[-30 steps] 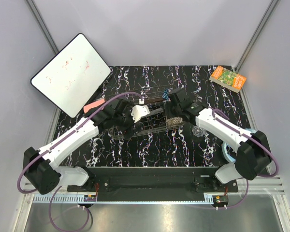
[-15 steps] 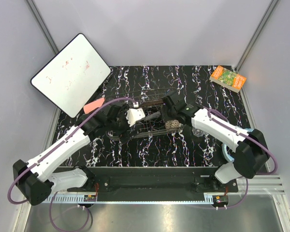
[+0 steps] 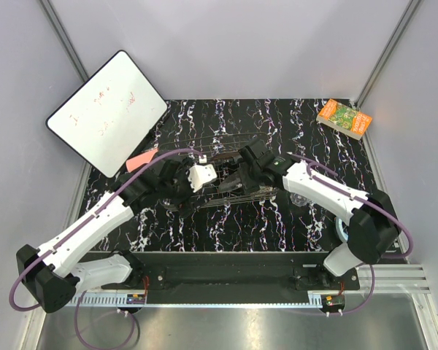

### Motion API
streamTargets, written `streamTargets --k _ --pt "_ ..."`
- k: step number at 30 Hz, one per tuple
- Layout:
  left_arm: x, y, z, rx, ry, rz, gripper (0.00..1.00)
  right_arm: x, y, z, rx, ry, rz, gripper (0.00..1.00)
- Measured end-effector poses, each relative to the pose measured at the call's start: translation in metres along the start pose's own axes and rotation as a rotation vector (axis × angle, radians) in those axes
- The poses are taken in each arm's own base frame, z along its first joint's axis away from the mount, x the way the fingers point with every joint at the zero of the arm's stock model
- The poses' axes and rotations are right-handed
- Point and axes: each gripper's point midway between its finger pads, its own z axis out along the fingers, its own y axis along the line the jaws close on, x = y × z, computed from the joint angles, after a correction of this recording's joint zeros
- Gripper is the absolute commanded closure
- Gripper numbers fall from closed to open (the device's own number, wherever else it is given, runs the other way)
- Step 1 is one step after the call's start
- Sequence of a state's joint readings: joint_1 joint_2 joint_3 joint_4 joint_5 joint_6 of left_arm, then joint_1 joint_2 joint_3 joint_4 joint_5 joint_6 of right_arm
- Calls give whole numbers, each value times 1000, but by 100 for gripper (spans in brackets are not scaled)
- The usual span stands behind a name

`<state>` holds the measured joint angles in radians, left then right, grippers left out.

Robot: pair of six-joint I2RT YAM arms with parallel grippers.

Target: Load the mixed dishes into the dish rack

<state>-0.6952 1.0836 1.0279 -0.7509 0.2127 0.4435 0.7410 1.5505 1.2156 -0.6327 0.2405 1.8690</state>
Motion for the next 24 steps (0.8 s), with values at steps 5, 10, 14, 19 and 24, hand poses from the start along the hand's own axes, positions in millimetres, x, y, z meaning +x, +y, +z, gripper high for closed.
streamTargets --k 5,10,14,19,24 --pt "2 -1 0 5 10 -2 1 0 -9 -1 27 -2 -51 11" --pt "3 -2 -1 8 14 -3 1 -6 -13 -6 36 -20 -117 9" --pt "4 -3 -1 11 17 -1 1 -9 -11 -24 1 -9 -144 7" --pt "1 -2 -2 9 14 -1 1 -17 -17 -48 -35 2 -206 7" --pt "3 -2 1 16 26 -3 1 -23 -33 -58 -35 6 -267 8"
